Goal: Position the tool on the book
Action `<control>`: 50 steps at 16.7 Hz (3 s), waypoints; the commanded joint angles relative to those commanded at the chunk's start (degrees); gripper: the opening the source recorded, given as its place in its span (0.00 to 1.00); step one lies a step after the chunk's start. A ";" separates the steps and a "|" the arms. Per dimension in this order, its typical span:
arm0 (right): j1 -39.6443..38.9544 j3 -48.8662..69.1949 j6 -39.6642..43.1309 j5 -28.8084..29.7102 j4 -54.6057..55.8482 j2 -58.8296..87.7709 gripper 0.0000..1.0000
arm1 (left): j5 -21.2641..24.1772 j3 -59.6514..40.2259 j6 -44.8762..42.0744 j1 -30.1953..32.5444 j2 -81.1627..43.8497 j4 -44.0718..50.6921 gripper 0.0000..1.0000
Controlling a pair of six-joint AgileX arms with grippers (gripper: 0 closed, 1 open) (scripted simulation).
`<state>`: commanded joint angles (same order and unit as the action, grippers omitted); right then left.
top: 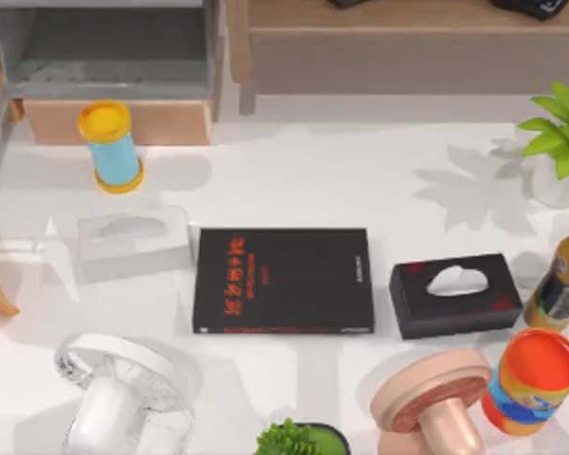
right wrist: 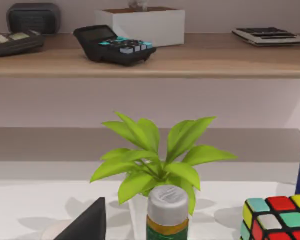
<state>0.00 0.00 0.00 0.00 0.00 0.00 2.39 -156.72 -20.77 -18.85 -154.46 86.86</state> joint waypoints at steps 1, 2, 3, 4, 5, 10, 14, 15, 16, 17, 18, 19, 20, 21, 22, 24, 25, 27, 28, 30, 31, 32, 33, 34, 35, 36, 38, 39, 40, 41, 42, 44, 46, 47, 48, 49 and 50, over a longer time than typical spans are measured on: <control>0.00 0.00 0.00 0.00 0.00 0.00 1.00 | 0.00 0.00 0.00 0.00 0.00 0.00 1.00; 0.00 0.00 0.00 0.00 0.00 0.00 1.00 | 0.00 0.00 0.00 0.00 0.00 0.00 1.00; 0.00 0.00 0.00 0.00 0.00 0.00 1.00 | 0.00 0.00 0.00 0.00 0.00 0.00 1.00; 0.00 0.00 0.00 0.00 0.00 0.00 1.00 | -0.07 0.17 -0.01 -0.20 -0.11 -0.08 1.00; 0.00 0.00 0.00 0.00 0.00 0.00 1.00 | -0.06 0.03 -0.05 -0.21 -0.19 -0.04 1.00; 0.00 0.00 0.00 0.00 0.00 0.00 1.00 | 0.18 -8.90 -0.80 -0.76 -5.89 3.08 1.00; 0.00 0.00 0.00 0.00 0.00 0.00 1.00 | 0.28 -20.86 -0.83 -0.77 -12.79 8.07 1.00; 0.00 0.00 0.00 0.00 0.00 0.00 1.00 | 0.30 -23.80 -0.79 -0.73 -14.49 9.31 1.00; 0.00 0.00 0.00 0.00 0.00 0.00 1.00 | 0.32 -26.57 -0.72 -0.66 -16.15 10.41 1.00; 0.00 0.00 0.00 0.00 0.00 0.00 1.00 | 0.33 -29.05 -0.60 -0.55 -17.76 11.30 1.00; 0.00 0.00 0.00 0.00 0.00 0.00 1.00 | 0.34 -31.20 -0.45 -0.41 -19.24 11.95 1.00; 0.00 0.00 0.00 0.00 0.00 0.00 1.00 | 0.34 -32.97 -0.25 -0.23 -20.65 12.33 1.00; 0.00 0.00 0.00 0.00 0.00 0.00 1.00 | 0.34 -34.25 -0.05 -0.03 -21.81 12.46 1.00; 0.00 0.00 0.00 0.00 0.00 0.00 1.00 | 0.34 -34.99 0.09 0.14 -22.52 12.47 1.00; 0.00 0.00 0.00 0.00 0.00 0.00 1.00 | 0.34 -35.14 0.13 0.18 -22.68 12.46 1.00; 0.00 0.00 0.00 0.00 0.00 0.00 1.00 | 0.34 -35.14 0.13 0.18 -22.68 12.46 1.00; 0.00 0.00 0.00 0.00 0.00 0.00 1.00 | 0.34 -35.14 0.13 0.18 -22.68 12.46 1.00; 0.00 0.00 0.00 0.00 0.00 0.00 1.00 | 0.34 -35.14 0.13 0.18 -22.68 12.46 0.85; 0.00 0.00 0.00 0.00 0.00 0.00 1.00 | 0.34 -35.14 0.13 0.18 -22.68 12.46 0.77; 0.00 0.00 0.00 0.00 0.00 0.00 1.00 | 0.34 -35.14 0.13 0.18 -22.68 12.46 0.62; 0.00 0.00 0.00 0.00 0.00 0.00 1.00 | 0.34 -35.14 0.13 0.18 -22.68 12.46 0.55; 0.00 0.00 0.00 0.00 0.00 0.00 1.00 | 0.34 -35.14 0.13 0.18 -22.68 12.46 0.47; 0.00 0.00 0.00 0.00 0.00 0.00 1.00 | 0.34 -35.14 0.13 0.18 -22.68 12.46 0.40; 0.00 0.00 0.00 0.00 0.00 0.00 1.00 | 0.34 -35.14 0.13 0.18 -22.68 12.46 0.32; 0.00 0.00 0.00 0.00 0.00 0.00 1.00 | 0.34 -35.14 0.13 0.18 -22.68 12.46 0.25; 0.00 0.00 0.00 0.00 0.00 0.00 1.00 | 0.34 -35.14 0.13 0.18 -22.68 12.46 0.17; 0.00 0.00 0.00 0.00 0.00 0.00 1.00 | 0.34 -35.14 0.13 0.18 -22.68 12.46 0.02; 0.00 0.00 0.00 0.00 0.00 0.00 1.00 | 0.34 -35.14 0.13 0.18 -22.68 12.46 0.00; 0.00 0.00 0.00 0.00 0.00 0.00 1.00 | 0.34 -35.14 0.13 0.18 -22.68 12.46 0.00; 0.00 0.00 0.00 0.00 0.00 0.00 1.00 | 0.34 -35.14 0.13 0.18 -22.68 12.46 0.00; 0.00 0.00 0.00 0.00 0.00 0.00 1.00 | 0.34 -35.14 0.13 0.18 -22.68 12.46 0.00; 0.00 0.00 0.00 0.00 0.00 0.00 1.00 | 0.34 -35.14 0.13 0.18 -22.68 12.46 0.00; 0.00 0.00 0.00 0.00 0.00 0.00 1.00 | 0.34 -35.14 0.13 0.18 -22.68 12.46 0.00; 0.00 0.00 0.00 0.00 0.00 0.00 1.00 | 0.32 -35.13 0.05 0.02 -22.54 12.45 0.00; 0.00 0.00 0.00 0.00 0.00 0.00 1.00 | 0.32 -35.13 0.05 0.02 -22.54 12.45 0.00; 0.00 0.00 0.00 0.00 0.00 0.00 1.00 | 0.32 -35.18 0.44 -0.06 -22.04 12.64 0.00; 0.00 0.00 0.00 0.00 0.00 0.00 1.00 | 0.31 -35.07 1.21 -0.18 -21.21 12.97 0.00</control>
<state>0.00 0.00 0.00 0.00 0.00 0.00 2.70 -191.78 -19.55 -19.03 -175.67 99.83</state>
